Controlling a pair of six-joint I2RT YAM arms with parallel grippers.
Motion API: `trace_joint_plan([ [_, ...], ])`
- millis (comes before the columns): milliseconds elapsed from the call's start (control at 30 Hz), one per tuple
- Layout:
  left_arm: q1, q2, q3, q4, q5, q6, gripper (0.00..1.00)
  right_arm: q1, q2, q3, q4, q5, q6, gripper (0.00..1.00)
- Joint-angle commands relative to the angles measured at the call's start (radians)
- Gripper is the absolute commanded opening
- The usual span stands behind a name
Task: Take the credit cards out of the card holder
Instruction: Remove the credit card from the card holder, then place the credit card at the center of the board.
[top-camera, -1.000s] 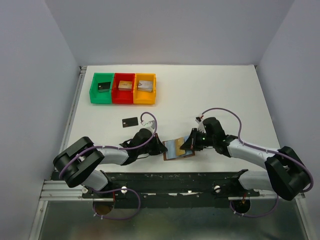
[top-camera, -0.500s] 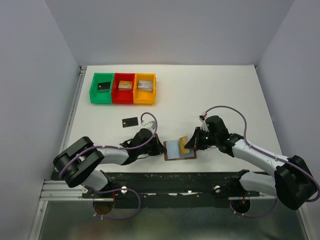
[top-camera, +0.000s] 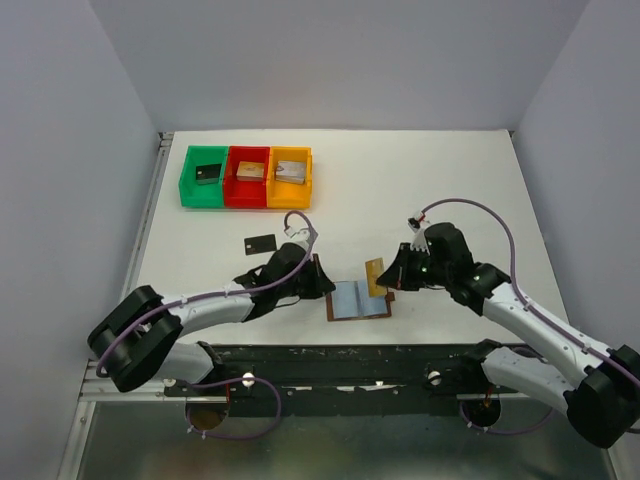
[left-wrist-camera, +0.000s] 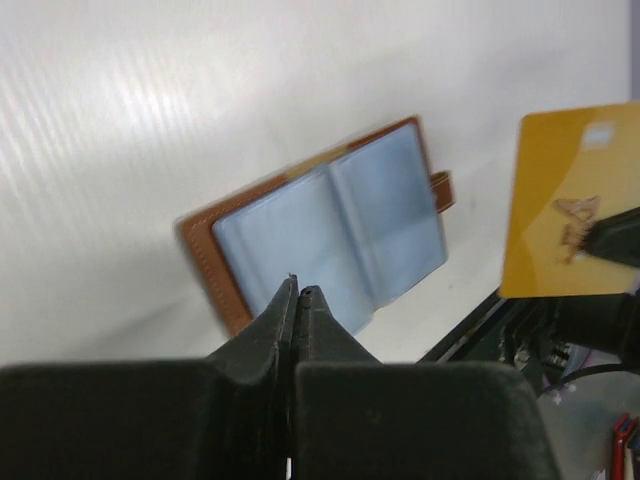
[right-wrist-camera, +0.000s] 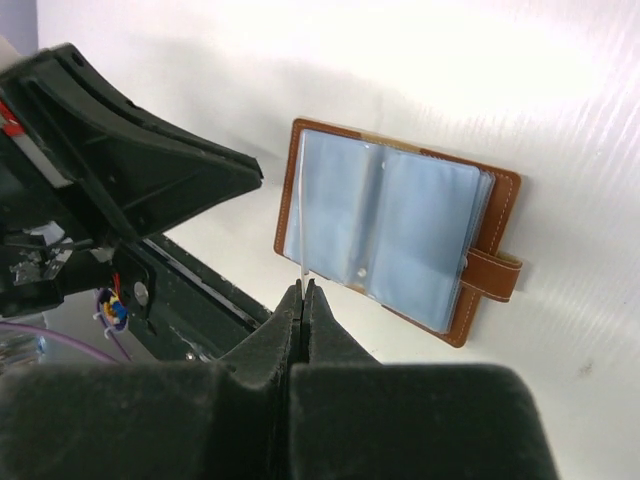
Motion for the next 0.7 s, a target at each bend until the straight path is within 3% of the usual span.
trace_joint_plan([
  [0, 0.012, -0.123, 0.109, -0.120, -0.063, 0.069, 0.11, -0.010, -0.066, 0.057, -0.088, 0.022, -0.072, 0.00],
  [133, 0.047, -0.249, 0.117, -0.152, -0.045, 0.100, 0.48, 0.002, -0.110, 0.079, -0.096, -0.054, -0.131, 0.00],
  [200, 0.077, -0.327, 0.061, -0.073, 0.032, 0.130, 0.59, 0.010, -0.113, 0.094, -0.087, -0.184, -0.181, 0.01],
  [333, 0.097, -0.549, -0.113, 0.177, 0.171, 0.187, 0.64, 0.015, -0.121, 0.136, -0.116, -0.414, -0.262, 0.00],
  [500, 0.156, -0.703, -0.075, 0.098, 0.466, 0.273, 0.72, 0.031, -0.078, 0.228, -0.232, -0.643, -0.373, 0.00],
  [667, 0.171, -0.682, 0.003, 0.052, 0.677, 0.273, 0.72, 0.084, -0.032, 0.297, -0.297, -0.666, -0.411, 0.00],
])
